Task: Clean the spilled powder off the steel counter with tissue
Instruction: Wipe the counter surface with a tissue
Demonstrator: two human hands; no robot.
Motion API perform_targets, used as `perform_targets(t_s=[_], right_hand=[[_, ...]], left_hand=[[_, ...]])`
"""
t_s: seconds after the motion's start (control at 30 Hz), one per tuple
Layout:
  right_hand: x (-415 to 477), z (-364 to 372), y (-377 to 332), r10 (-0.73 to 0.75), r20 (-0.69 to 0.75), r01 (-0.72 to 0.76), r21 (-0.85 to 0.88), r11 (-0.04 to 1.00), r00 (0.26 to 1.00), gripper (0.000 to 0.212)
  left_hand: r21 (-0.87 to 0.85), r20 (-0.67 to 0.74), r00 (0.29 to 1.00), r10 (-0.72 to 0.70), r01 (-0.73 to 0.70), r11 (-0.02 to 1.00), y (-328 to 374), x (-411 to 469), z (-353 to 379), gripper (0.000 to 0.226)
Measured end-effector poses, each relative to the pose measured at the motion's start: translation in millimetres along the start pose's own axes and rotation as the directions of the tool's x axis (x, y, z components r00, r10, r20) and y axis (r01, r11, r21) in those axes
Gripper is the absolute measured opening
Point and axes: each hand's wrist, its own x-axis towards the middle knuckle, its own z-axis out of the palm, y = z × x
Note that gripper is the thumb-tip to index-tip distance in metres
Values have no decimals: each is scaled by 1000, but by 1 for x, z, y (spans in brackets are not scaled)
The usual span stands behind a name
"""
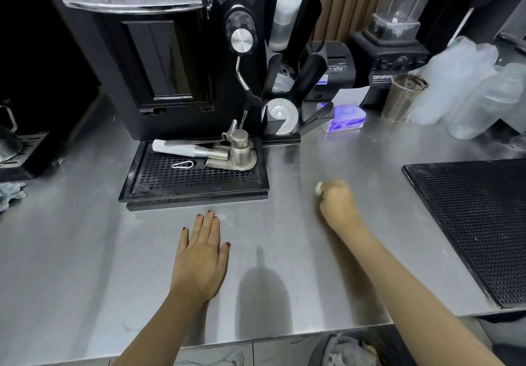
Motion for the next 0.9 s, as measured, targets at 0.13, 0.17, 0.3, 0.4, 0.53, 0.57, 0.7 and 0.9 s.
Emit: perform_targets(t_s=[0.13,0.17,0.3,0.4,0.53,0.57,0.7,0.9], right_hand=[[-35,-11,14,-131,186,139,-31,990,974,35],[-24,-16,31,-57,142,68,-75,995,988,38],[16,-39,52,322,-20,-322,-140,936,946,19],[-9,-16,8,85,-18,-85,10,996,996,15],[-89,-1,-39,-179,150,158,138,978,972,17],[-91,-6,-28,-179,152,158,138,978,972,13],[-41,-48,60,243,37,-239,-84,967,969,30],[-75,-47,30,187,-50,-190,-60,980,981,14]], left_hand=[[10,-6,1000,-3,3,1000,0,1,0,84],[14,-5,1000,-1,1,1000,0,1,0,84],[6,0,1000,-2,2,1000,1,2,0,85],[-4,8,1000,-2,2,1000,-1,2,0,85],[36,19,1000,-8,7,999,0,2,0,86],[42,22,1000,-9,8,999,0,1,1,86],[71,19,1000,-8,7,997,-2,3,1,87],[46,15,1000,-11,11,999,-1,3,-3,73]])
